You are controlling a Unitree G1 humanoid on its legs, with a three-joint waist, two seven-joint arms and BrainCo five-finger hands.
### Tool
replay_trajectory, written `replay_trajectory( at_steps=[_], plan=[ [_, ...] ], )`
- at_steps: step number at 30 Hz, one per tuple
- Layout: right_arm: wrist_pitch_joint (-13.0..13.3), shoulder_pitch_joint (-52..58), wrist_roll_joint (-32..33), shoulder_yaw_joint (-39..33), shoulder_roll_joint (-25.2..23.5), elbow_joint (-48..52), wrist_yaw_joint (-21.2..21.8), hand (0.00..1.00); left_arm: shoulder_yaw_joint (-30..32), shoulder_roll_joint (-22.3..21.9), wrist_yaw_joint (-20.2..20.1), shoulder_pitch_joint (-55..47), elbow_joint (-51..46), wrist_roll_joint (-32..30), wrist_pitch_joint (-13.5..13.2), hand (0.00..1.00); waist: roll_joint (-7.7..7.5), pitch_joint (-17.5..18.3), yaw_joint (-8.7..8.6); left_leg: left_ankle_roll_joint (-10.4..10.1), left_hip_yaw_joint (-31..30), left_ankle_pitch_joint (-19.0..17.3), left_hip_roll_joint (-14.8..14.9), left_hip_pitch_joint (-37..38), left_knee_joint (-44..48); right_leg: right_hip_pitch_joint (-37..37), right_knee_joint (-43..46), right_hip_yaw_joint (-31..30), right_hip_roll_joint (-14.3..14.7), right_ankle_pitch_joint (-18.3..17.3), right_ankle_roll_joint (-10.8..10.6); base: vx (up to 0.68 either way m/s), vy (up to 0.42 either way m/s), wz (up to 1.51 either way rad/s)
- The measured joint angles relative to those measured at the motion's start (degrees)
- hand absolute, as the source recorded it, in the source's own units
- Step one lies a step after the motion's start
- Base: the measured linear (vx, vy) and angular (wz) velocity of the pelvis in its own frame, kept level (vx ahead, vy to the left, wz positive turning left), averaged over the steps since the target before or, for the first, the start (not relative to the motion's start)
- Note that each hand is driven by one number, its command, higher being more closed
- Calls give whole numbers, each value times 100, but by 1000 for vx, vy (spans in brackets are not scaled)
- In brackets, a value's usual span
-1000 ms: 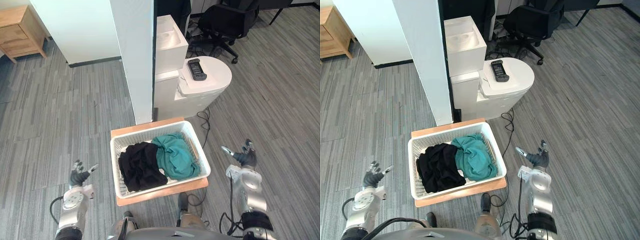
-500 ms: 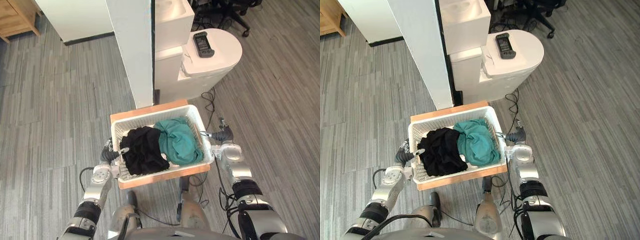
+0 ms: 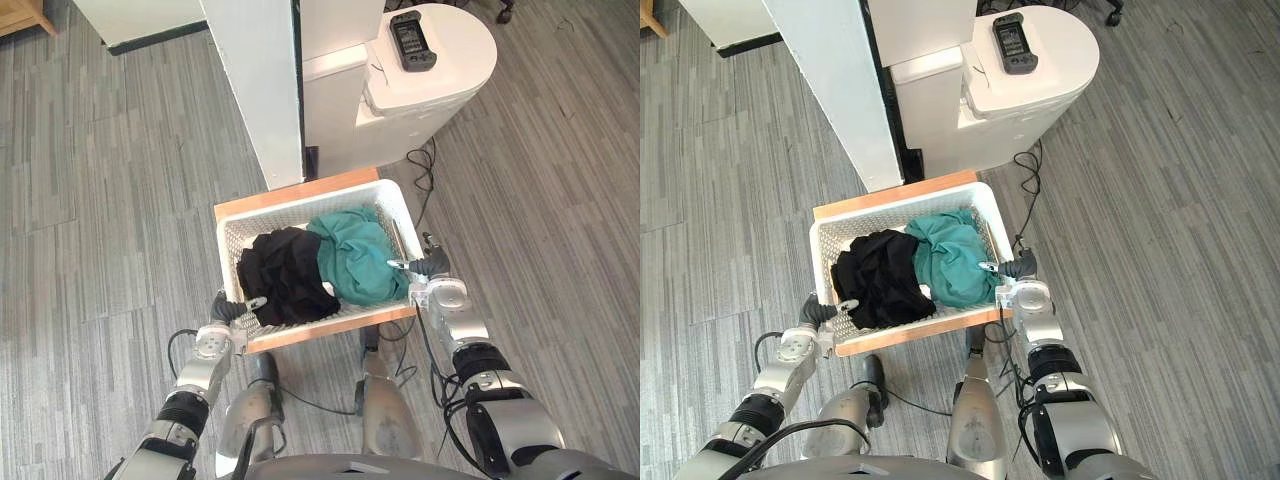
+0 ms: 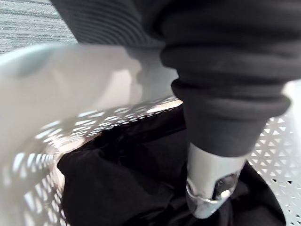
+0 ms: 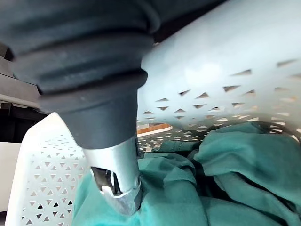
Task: Pick up the laundry basket with both hands and put the clothes into the washing machine.
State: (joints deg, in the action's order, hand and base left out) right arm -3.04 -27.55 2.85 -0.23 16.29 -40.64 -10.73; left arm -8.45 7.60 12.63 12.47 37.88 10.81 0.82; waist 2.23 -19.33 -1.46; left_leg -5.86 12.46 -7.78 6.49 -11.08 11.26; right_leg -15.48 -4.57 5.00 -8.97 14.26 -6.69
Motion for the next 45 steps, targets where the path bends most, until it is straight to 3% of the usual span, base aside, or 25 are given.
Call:
replay_trajectory(
  at_steps=[4, 5, 8, 9, 18, 20, 22, 27, 34, 37, 41, 45],
  plan=[
    [-49, -337, -71, -3, 22, -330, -47, 0, 202, -122, 133, 256, 199, -16, 10, 0, 32, -140, -3, 11, 2, 5, 48, -92, 61, -76, 0, -148, 46, 275, -69, -58, 11, -3],
    [-69, -440, -103, -3, 33, -440, -67, 0, 218, -140, 172, 335, 232, -44, 9, 100, 35, -191, -3, 30, 2, 1, 52, -97, 55, -89, -1, -170, 47, 388, -123, -75, 32, -1],
    [-94, -596, -105, 3, 74, -563, -71, 0, 242, -181, 215, 489, 339, -49, 4, 100, 36, -199, 2, 77, 9, 15, 46, -178, 5, -218, 0, -261, 50, 626, -178, -56, 57, -2],
    [-93, -653, -106, 11, 103, -598, -71, 100, 267, -190, 215, 553, 336, -50, -8, 100, 38, -205, 8, 83, 12, 69, 35, -206, -50, -281, 0, -261, 49, 718, -182, -35, 59, 2],
    [-43, -920, -398, 239, 40, -748, -63, 100, 394, -148, 639, 766, 561, -103, -22, 100, 33, -232, 4, 14, -44, 249, 48, -218, -271, -427, 32, -279, 128, 744, -109, -8, 22, -2],
    [20, -917, -498, 256, -23, -721, -66, 100, 385, -59, 660, 775, 559, -147, -37, 100, -15, -258, -9, -33, -96, 296, 34, -221, -283, -433, 112, -272, 124, 496, 72, 22, -17, 9],
    [43, -943, -547, 332, -110, -710, -98, 100, 391, 42, 670, 795, 551, -171, -67, 100, -162, -269, 9, -137, -116, 359, -27, -209, -252, -403, 199, -256, 55, -155, 78, 7, -67, 9],
    [46, -988, -550, 354, -224, -730, -122, 100, 387, 150, 696, 811, 546, -213, -68, 100, -165, -268, 11, -234, -164, 565, 61, -159, -466, -417, 192, -147, 131, -228, 97, -3, -56, 5],
    [-2, -779, -543, 459, -229, -598, -122, 100, 307, 161, 699, 605, 315, -278, -7, 100, -206, -249, 3, -204, -157, 562, 63, 35, -557, -241, 137, -109, 129, -233, 35, 45, 5, 0],
    [-87, -513, -537, 483, -230, -284, -106, 100, 262, 206, 703, 452, 138, -319, 136, 100, -228, -234, 1, -187, -147, 526, 77, 140, -555, -114, 84, -96, 149, -218, 53, 68, 9, -2],
    [-240, 103, -484, 646, -290, 358, -46, 100, 271, 338, 667, -115, -451, -312, 380, 100, -397, -26, -11, -209, -121, 393, 130, 302, -537, 83, 0, -99, 228, -188, 93, 89, 17, -5],
    [-243, 772, -483, 590, -242, 1219, 34, 100, 307, 351, 643, -710, -1203, -312, 437, 100, -490, 205, -8, -197, -92, 233, 174, 539, -479, 334, -2, -100, 263, -184, 98, 72, 29, -5]
  ],
)
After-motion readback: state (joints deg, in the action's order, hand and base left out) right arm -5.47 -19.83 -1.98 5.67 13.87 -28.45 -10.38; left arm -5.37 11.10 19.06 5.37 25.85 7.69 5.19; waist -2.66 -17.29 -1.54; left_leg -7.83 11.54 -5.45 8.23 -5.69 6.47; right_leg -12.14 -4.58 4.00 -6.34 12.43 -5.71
